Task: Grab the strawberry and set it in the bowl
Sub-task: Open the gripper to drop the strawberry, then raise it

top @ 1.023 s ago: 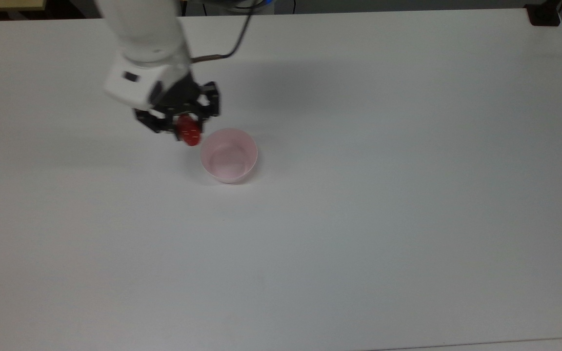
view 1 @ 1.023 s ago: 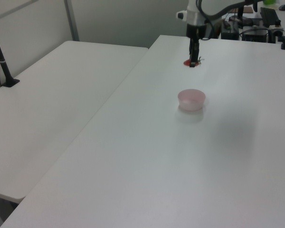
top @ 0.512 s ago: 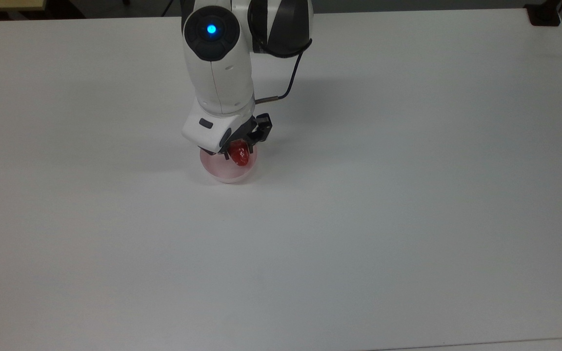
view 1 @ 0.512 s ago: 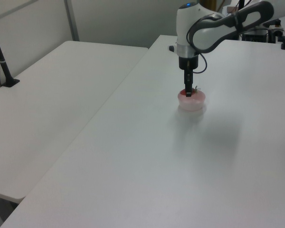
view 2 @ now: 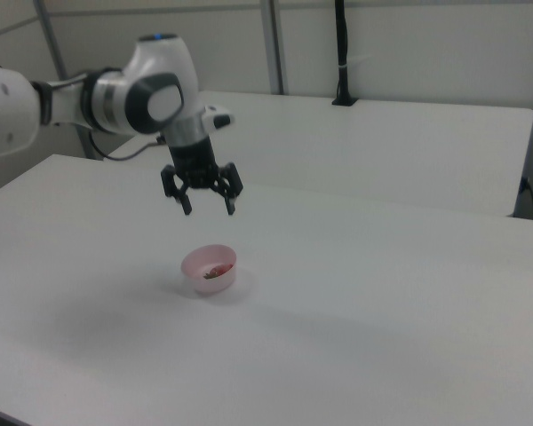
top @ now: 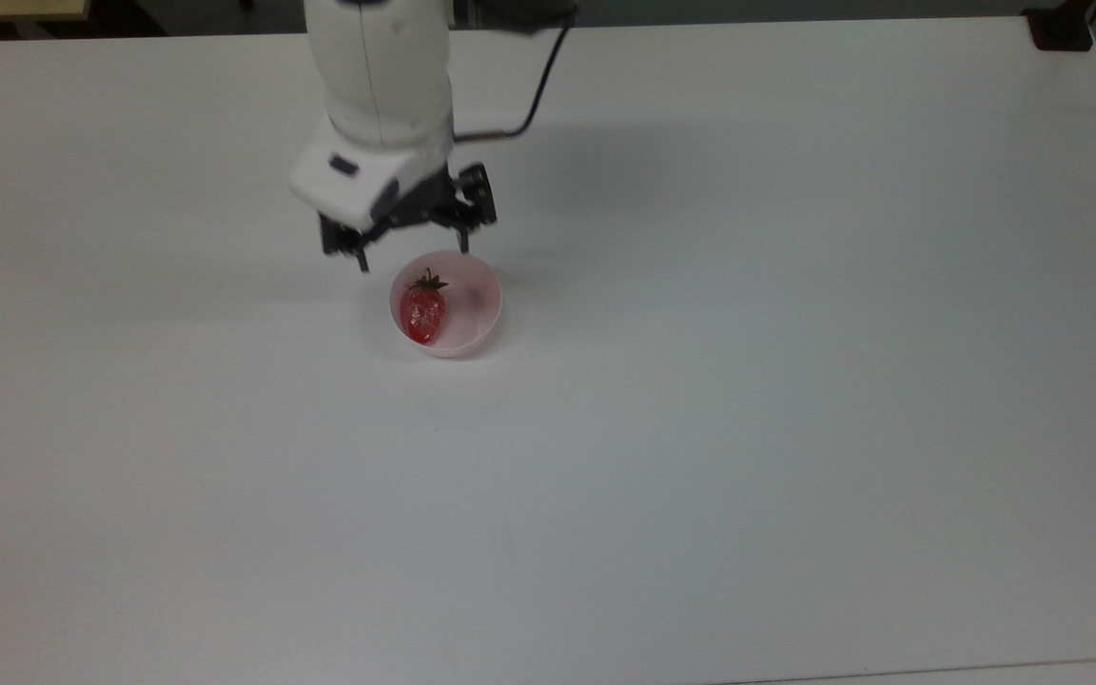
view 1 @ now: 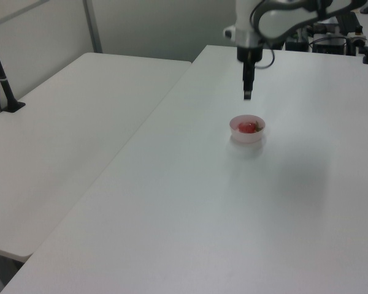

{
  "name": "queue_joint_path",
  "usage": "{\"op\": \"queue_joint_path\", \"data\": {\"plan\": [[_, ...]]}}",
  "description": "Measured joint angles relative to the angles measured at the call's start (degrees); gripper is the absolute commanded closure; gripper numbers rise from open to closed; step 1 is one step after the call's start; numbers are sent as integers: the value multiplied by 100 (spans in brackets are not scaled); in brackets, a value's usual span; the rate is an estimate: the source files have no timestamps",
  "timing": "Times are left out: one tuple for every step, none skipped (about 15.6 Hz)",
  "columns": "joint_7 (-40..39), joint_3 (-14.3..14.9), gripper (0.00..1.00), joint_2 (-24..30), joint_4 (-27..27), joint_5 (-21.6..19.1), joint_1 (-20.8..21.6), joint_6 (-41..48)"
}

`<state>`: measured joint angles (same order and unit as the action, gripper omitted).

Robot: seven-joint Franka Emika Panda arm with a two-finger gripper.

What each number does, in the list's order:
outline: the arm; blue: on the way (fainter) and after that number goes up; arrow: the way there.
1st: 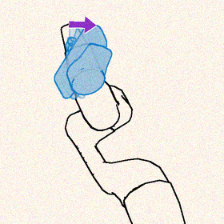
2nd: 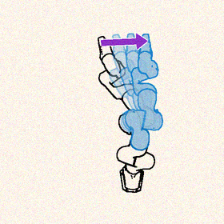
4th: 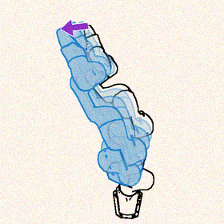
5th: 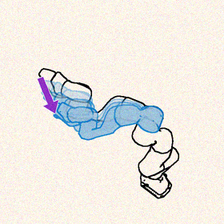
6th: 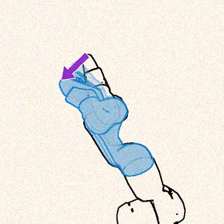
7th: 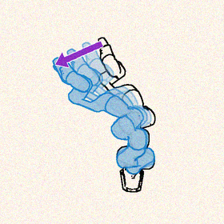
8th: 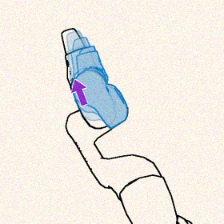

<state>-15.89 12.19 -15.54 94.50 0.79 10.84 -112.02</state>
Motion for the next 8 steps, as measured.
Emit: {"op": "queue_joint_path", "data": {"plan": [[249, -13, 0, 219, -15, 168, -27, 171], [575, -54, 0, 460, -24, 372, -50, 419], [949, -172, 0, 712, -25, 593, -95, 718], [1261, -353, 0, 931, -14, 755, -161, 987], [1468, -544, 0, 1111, 19, 832, -242, 1166], [1596, -699, 0, 1249, 80, 849, -319, 1240], [1686, -788, 0, 1337, 143, 849, -374, 1243], [1738, -816, 0, 1379, 189, 847, -410, 1243]]}}
